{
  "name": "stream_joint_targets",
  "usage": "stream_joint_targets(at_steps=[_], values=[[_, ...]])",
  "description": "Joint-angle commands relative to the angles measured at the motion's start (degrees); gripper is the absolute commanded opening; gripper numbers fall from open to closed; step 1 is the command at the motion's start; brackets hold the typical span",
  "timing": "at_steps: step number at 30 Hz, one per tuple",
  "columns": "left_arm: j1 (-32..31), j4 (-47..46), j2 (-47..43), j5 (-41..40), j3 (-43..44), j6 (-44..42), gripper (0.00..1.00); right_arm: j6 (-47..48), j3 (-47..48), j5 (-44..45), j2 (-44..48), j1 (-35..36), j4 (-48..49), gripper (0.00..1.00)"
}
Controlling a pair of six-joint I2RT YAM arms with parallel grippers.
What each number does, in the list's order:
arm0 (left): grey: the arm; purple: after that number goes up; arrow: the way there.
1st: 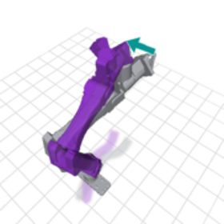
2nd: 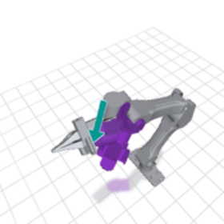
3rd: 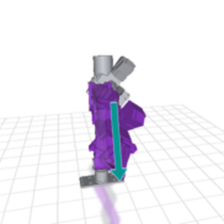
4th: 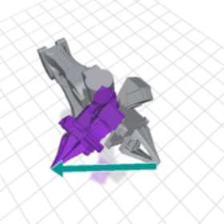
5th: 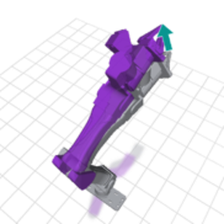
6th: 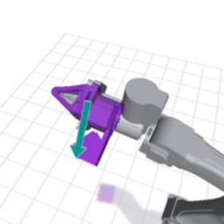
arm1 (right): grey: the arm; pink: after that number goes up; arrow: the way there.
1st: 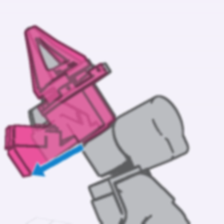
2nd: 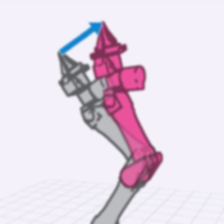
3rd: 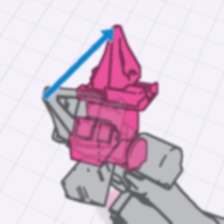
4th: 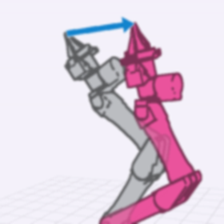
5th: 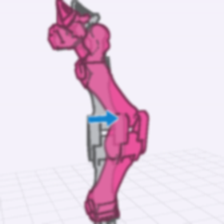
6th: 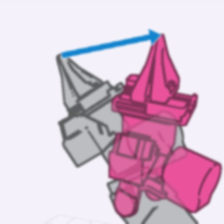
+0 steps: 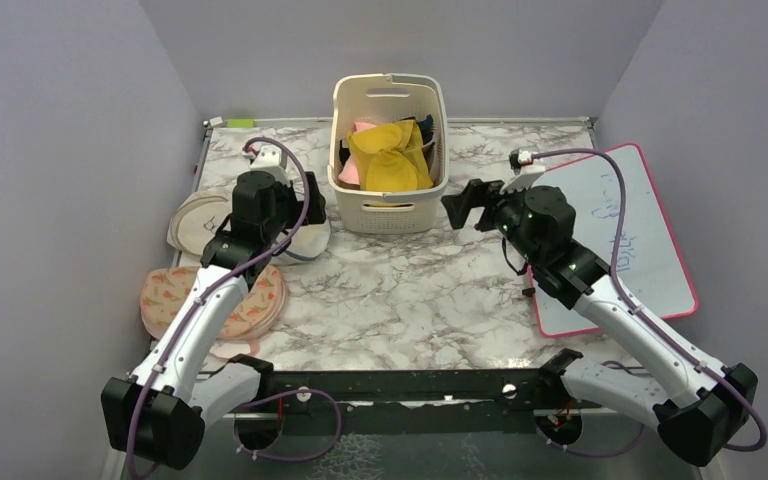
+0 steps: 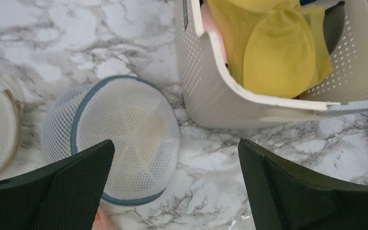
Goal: Unzip the laundry bag and remove the bra
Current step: Pick up the laundry bag at the center of the board.
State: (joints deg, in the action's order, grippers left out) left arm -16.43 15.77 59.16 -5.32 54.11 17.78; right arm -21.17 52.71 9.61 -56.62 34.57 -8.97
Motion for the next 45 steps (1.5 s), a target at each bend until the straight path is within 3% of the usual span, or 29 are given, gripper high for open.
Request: stream_joint_targets(at_steps=[1, 7, 13, 17, 24, 29, 32, 39, 45], values=[[1.08, 0.75, -1.15, 6.36, -4.92, 8.95, 0.99, -3.04, -4.12, -3.08, 2.25, 0.68, 7.67, 1.0], [1.62, 1.87, -2.1, 7.39, -11.74, 16.55, 0.99, -4.43, -9.54, -9.81, 5.21, 0.88, 14.85, 1.0], [1.95, 4.41, -4.95, -1.8, -15.75, 22.6, 0.99, -5.21, -5.44, -10.4, 0.74, 0.98, 7.92, 1.0], [2.08, 3.25, -3.5, -3.81, -17.09, 25.89, 0.99, -13.98, -4.53, -3.78, -0.41, 0.98, 3.6, 1.0], [2.04, 5.2, -2.47, -11.09, -17.61, 29.14, 0.95, -17.56, -5.91, -6.21, 1.54, 1.03, 3.9, 1.0], [2.1, 5.21, -0.42, -13.54, -17.76, 28.04, 0.95, -10.79, -10.62, -10.19, 3.28, 1.08, 12.06, 1.0], [2.06, 4.96, 2.25, -14.22, -17.31, 28.34, 0.94, -8.84, -10.19, -11.9, 2.08, 1.12, 11.68, 1.0], [2.08, 3.16, 7.08, -11.87, -16.4, 26.8, 0.78, -8.8, -6.84, -14.08, -1.9, 1.03, 8.53, 1.0], [1.93, 1.89, 6.05, -10.83, -17.99, 26.26, 0.59, -8.65, -7.5, -14.18, -2.26, 1.04, 9.51, 0.99]])
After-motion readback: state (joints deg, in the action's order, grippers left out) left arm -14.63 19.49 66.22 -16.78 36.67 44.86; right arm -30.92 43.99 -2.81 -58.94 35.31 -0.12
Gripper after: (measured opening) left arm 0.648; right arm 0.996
